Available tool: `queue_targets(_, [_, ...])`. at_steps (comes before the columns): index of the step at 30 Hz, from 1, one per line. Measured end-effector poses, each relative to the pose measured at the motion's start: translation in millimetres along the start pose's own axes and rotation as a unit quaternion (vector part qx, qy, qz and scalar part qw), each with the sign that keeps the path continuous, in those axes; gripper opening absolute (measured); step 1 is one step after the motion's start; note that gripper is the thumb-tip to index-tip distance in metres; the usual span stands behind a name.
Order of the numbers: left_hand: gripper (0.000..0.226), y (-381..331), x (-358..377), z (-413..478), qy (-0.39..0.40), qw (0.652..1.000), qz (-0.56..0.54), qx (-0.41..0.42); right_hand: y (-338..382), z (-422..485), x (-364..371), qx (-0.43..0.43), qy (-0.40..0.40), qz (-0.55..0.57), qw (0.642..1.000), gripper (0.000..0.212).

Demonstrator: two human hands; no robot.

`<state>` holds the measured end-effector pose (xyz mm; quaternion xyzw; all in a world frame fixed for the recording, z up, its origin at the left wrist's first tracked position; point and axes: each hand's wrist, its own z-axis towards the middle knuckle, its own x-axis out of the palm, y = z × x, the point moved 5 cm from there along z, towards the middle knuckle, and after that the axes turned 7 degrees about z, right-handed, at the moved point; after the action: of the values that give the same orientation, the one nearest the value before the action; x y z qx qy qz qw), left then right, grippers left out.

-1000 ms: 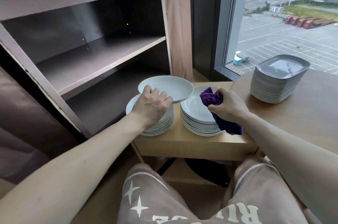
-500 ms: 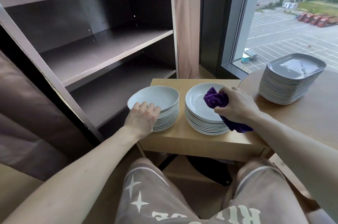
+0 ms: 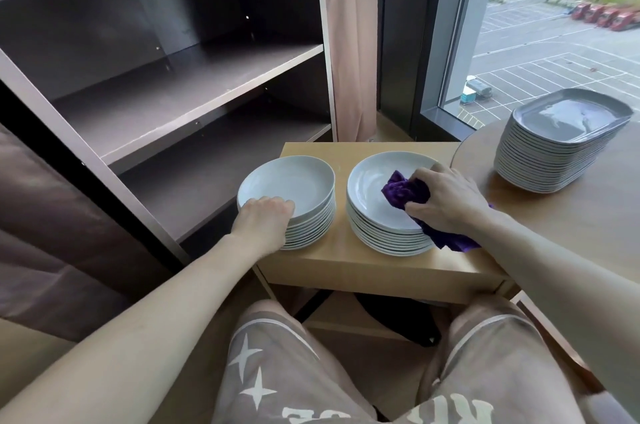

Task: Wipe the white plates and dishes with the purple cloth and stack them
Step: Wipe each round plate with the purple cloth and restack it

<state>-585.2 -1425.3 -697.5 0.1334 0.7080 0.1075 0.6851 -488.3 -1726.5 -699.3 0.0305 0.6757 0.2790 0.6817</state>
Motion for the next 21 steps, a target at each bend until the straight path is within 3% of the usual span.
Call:
queue_targets(4, [0.072,9,0,18,0.133,0.974,-0.18,-0.031,2,2,4,-0.016,0.024,-0.002,1.0,0.039])
queue_targets(8, [0.103,-17,-17,32,0.103,0.962,-0.252,0.01,7,6,6,-0.032,0.054,-0.011,0.998,0.029])
queue_targets(16, [0.109,-55,-4,66,0.136,0.95,-0.279,0.018,14,6,11,-0.063,0.1,-0.008,0.993,0.035])
queue_targets(21, [0.111,-71,24,66,0.122,0.973,-0.196,0.009,27,12,26,-0.084,0.107,-0.015,0.991,0.039])
